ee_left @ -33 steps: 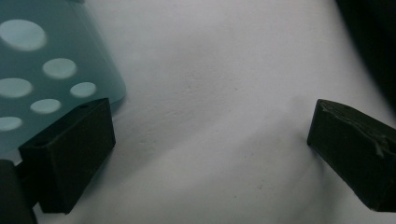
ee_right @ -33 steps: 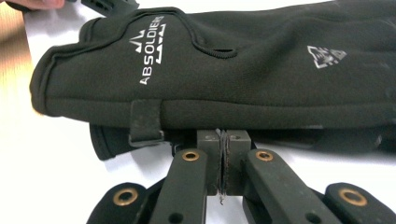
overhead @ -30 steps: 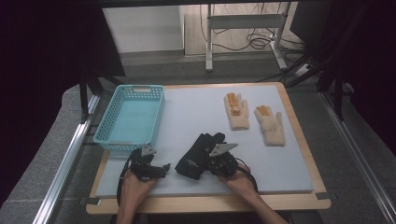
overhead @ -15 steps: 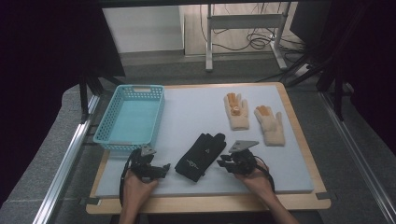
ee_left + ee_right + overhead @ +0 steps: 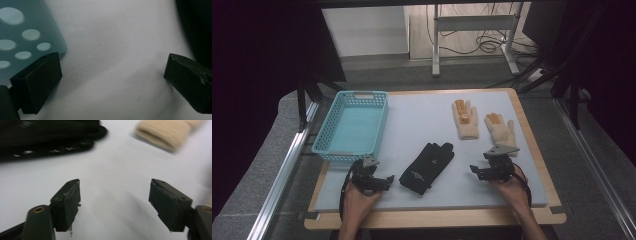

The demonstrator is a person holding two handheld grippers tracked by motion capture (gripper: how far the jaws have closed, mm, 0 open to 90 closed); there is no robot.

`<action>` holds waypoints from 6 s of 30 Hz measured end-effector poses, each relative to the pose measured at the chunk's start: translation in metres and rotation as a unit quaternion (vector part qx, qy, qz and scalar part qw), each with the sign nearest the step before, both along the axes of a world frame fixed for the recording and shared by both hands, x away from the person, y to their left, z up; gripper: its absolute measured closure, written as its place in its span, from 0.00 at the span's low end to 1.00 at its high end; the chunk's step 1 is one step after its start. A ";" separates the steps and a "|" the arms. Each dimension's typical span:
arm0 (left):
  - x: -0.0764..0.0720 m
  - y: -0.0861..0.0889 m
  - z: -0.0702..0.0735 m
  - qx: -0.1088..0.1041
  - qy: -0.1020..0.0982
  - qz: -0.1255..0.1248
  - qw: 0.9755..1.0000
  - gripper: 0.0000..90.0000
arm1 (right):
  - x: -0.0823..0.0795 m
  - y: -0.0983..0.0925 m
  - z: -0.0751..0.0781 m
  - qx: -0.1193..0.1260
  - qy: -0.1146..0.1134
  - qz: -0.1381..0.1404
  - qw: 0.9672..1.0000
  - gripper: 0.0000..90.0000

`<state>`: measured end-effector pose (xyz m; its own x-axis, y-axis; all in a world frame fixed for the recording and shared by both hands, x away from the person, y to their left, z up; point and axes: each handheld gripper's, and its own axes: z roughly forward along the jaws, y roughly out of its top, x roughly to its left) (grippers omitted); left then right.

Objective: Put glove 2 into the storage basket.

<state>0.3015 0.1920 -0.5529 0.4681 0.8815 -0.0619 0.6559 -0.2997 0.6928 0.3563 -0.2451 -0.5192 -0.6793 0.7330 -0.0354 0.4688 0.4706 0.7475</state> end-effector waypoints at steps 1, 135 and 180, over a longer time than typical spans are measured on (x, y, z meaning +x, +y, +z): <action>0.000 0.000 0.000 0.000 0.000 0.000 1.000 0.02 | 0.001 -0.005 -0.003 -0.009 -0.001 -0.011 1.000 0.25; 0.098 -0.022 0.137 0.049 0.020 0.009 0.999 0.68 | 0.005 -0.014 -0.012 -0.017 0.003 -0.018 1.000 0.20; 0.182 0.122 0.058 0.132 0.177 0.208 0.953 0.58 | 0.005 -0.013 -0.012 -0.017 0.004 -0.019 1.000 0.20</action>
<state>0.4834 0.3139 -0.4947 0.0662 0.9930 0.0977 0.9343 -0.0961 0.3433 0.3612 -0.2585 -0.5311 -0.6517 0.7565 -0.0552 0.4920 0.4770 0.7283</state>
